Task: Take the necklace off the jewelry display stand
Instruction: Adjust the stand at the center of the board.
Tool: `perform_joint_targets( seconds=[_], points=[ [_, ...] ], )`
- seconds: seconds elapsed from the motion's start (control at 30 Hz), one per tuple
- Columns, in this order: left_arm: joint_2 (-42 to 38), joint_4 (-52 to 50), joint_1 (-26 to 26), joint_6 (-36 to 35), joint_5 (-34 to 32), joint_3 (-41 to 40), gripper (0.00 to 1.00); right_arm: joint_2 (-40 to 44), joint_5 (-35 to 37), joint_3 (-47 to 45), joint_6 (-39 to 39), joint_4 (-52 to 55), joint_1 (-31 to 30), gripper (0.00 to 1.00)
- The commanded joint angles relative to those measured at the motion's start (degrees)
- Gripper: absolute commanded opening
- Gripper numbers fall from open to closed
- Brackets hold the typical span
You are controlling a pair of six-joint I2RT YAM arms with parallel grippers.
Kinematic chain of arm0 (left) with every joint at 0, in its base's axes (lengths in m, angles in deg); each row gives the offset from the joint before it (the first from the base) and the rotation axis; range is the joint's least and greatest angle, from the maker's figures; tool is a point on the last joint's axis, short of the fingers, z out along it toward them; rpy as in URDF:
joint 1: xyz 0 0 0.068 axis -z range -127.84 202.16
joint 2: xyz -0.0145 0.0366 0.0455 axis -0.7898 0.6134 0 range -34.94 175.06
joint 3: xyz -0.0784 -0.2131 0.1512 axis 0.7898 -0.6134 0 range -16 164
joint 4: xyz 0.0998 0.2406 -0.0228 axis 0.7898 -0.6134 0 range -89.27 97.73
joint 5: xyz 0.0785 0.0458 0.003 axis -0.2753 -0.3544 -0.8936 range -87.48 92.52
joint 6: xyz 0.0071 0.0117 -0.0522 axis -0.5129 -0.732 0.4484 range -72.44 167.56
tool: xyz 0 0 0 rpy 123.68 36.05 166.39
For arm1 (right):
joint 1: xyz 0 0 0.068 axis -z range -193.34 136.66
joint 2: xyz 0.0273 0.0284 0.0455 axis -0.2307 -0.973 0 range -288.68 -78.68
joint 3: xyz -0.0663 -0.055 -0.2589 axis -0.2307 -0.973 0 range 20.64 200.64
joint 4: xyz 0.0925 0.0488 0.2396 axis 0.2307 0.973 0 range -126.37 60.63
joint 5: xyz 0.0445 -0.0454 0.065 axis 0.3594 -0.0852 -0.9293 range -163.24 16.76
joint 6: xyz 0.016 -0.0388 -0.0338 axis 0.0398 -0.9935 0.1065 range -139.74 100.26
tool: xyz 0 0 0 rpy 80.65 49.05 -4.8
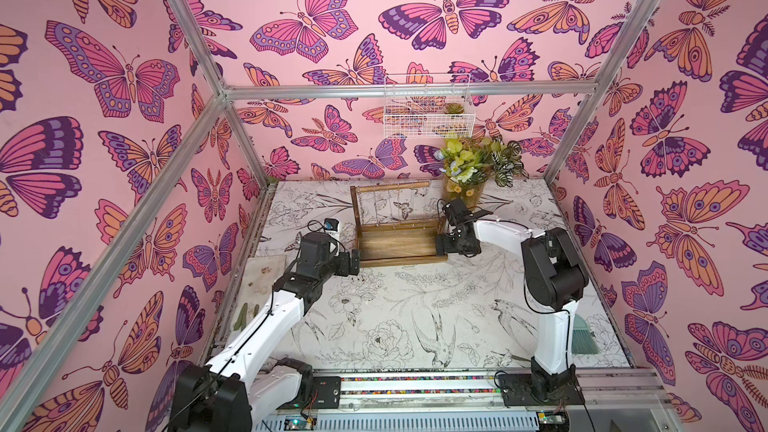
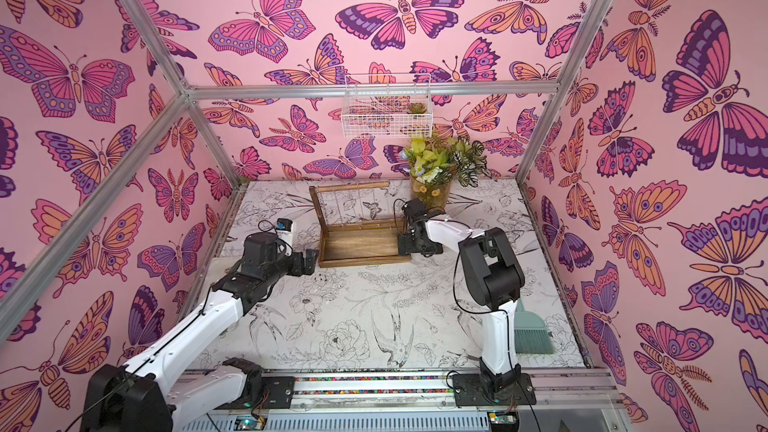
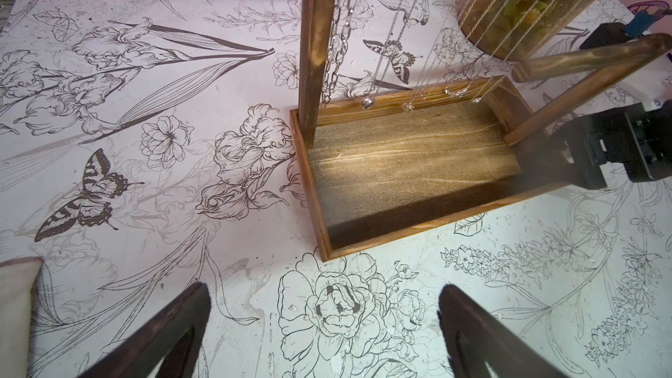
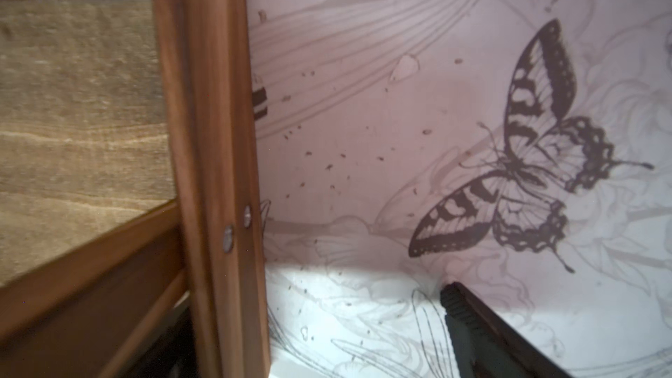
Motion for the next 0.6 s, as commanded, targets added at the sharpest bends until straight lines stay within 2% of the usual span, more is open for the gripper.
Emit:
perform_joint_targets(
  seconds=[0.0,0.37,0.57],
  points=[
    [-0.8,-0.91,0.51,-0.37,-0.65,-1.28,1.0,2.1,1.59,-1.1,0.89,0.92,-0.38,0.99],
    [-0.36,-1.04,1.04,-0.72,-0.75,-0.69,1.0,7.77,1.92,-3.19,1.25,-3.81,-0.47,0.99],
    [-0.19,-1.12,1.2,-0.98,-0.84,-0.4,1.0,9.06,0.52,-1.47,0.98,-0.8,-0.49,0.99]
  ],
)
